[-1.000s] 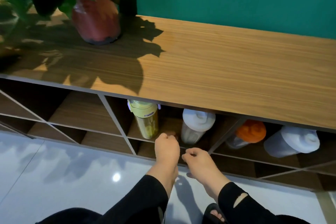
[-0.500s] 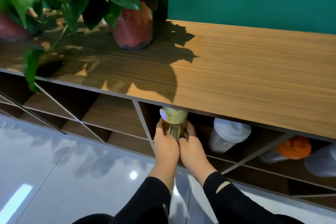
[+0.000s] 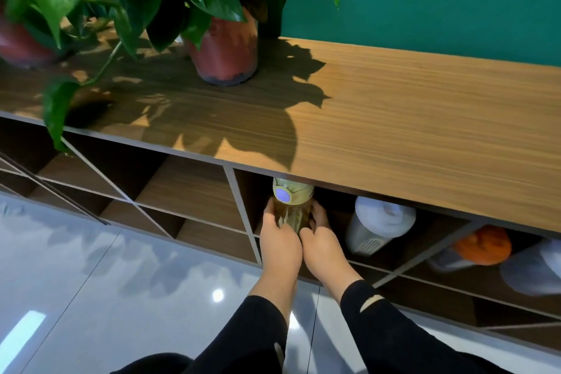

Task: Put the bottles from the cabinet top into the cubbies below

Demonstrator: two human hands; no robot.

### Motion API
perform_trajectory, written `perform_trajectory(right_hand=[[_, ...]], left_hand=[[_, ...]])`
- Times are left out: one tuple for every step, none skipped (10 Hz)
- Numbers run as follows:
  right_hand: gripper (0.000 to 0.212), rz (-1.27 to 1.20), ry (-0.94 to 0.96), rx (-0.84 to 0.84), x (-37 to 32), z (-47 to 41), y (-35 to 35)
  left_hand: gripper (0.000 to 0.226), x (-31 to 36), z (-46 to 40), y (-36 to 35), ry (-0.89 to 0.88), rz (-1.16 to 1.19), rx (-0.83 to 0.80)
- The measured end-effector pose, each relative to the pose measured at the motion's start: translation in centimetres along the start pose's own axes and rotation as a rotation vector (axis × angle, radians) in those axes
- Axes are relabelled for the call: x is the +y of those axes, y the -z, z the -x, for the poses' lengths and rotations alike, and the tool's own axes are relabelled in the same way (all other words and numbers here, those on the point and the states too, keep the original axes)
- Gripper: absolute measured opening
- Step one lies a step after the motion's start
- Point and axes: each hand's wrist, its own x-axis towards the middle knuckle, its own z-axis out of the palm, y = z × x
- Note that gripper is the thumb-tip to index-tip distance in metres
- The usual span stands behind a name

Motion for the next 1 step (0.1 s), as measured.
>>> perform_trajectory(right_hand=[[0.07,0.026,0.005,-0.018,0.1,0.94,0.15]], left_hand=[[0.061,0.06,0.12,0.44,0.079,-0.025,0.048]])
